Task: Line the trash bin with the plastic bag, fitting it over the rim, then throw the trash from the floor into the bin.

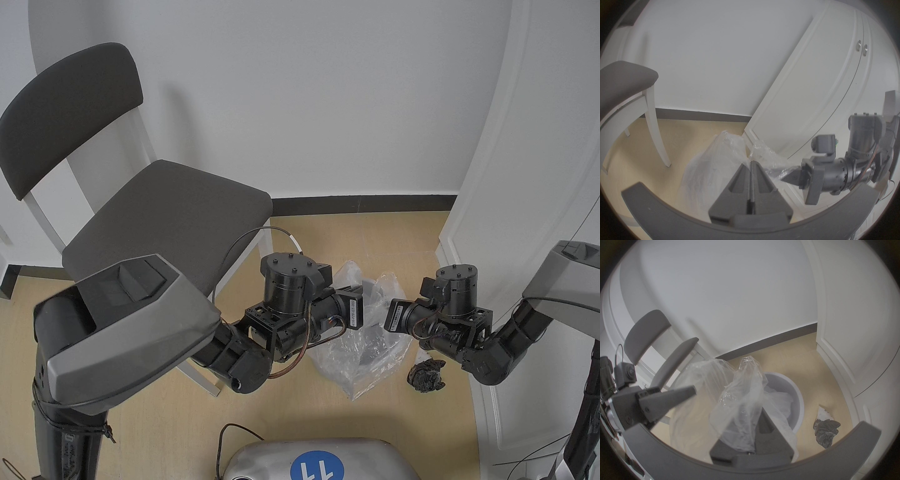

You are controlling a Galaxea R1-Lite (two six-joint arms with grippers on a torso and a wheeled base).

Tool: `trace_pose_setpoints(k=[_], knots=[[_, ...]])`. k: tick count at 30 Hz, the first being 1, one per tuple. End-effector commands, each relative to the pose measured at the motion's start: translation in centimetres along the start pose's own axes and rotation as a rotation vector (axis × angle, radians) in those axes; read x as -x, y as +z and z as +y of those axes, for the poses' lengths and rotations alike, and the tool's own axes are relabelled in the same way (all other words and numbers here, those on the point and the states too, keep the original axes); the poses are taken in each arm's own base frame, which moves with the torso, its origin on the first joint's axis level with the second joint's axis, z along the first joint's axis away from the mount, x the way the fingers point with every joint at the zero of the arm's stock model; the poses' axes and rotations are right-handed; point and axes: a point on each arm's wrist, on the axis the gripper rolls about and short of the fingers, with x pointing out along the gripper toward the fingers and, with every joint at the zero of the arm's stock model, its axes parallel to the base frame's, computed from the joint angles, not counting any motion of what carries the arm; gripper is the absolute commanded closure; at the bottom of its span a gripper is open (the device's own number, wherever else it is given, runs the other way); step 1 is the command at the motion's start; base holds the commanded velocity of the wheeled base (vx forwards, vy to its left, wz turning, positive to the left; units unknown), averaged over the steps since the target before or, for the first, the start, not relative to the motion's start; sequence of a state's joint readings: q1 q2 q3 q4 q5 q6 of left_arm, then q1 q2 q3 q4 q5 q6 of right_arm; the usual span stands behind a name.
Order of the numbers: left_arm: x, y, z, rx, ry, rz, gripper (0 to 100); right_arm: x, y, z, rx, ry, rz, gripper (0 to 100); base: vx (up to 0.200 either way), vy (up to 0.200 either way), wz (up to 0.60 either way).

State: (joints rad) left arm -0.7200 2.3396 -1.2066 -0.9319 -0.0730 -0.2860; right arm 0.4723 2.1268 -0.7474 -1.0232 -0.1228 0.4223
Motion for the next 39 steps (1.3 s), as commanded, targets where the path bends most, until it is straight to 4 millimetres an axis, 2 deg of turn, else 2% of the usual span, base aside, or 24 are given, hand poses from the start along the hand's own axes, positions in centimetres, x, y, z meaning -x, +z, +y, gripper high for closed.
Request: trace_pose_setpoints(k=[1,4,9,10,13,14,19,23,29,32,39], knots=[[-1.5,-1.1,1.0,0.016,0.015,0.002,100,-1.8,-1.2,-1.3,-0.004,-0.038,0.026,100,0.000,0.000,0.00],[-2.6,-0.7,1.1,0.084,0.012,-0.035,100,-2.6,-0.3,-2.8,-0.022,-0.075,0.000,100,0.000,0.000,0.00],[-3.2,0.1,2.3,0.139,0.026,-0.070,100,-3.0,0.8,-4.6,-0.041,-0.117,-0.030,100,0.000,0.000,0.00],[-3.3,0.4,3.4,0.142,0.044,-0.076,100,-3.0,1.4,-5.7,-0.041,-0.141,-0.045,100,0.000,0.000,0.00],[-3.3,0.4,3.5,0.142,0.046,-0.075,100,-3.0,1.4,-5.7,-0.042,-0.143,-0.044,100,0.000,0.000,0.00],[-3.2,1.1,5.2,0.144,0.088,-0.063,100,-2.5,1.8,-6.8,-0.002,-0.183,-0.022,100,0.000,0.000,0.00],[-3.0,1.7,7.2,0.157,0.164,0.008,100,-1.5,2.4,-7.4,0.035,-0.226,0.039,100,0.000,0.000,0.00],[-2.6,1.8,9.2,0.078,0.208,0.035,100,-0.7,3.0,-7.9,0.066,-0.251,0.063,100,0.000,0.000,0.00],[-2.2,1.7,10.0,0.037,0.231,0.064,100,0.2,3.3,-9.1,0.133,-0.296,0.092,100,0.000,0.000,0.00],[-1.7,1.5,10.4,0.024,0.258,0.138,100,1.7,3.3,-10.0,0.210,-0.326,0.147,100,0.000,0.000,0.00],[-1.2,1.0,10.4,0.001,0.270,0.209,100,2.7,2.5,-10.1,0.277,-0.332,0.220,100,0.000,0.000,0.00]])
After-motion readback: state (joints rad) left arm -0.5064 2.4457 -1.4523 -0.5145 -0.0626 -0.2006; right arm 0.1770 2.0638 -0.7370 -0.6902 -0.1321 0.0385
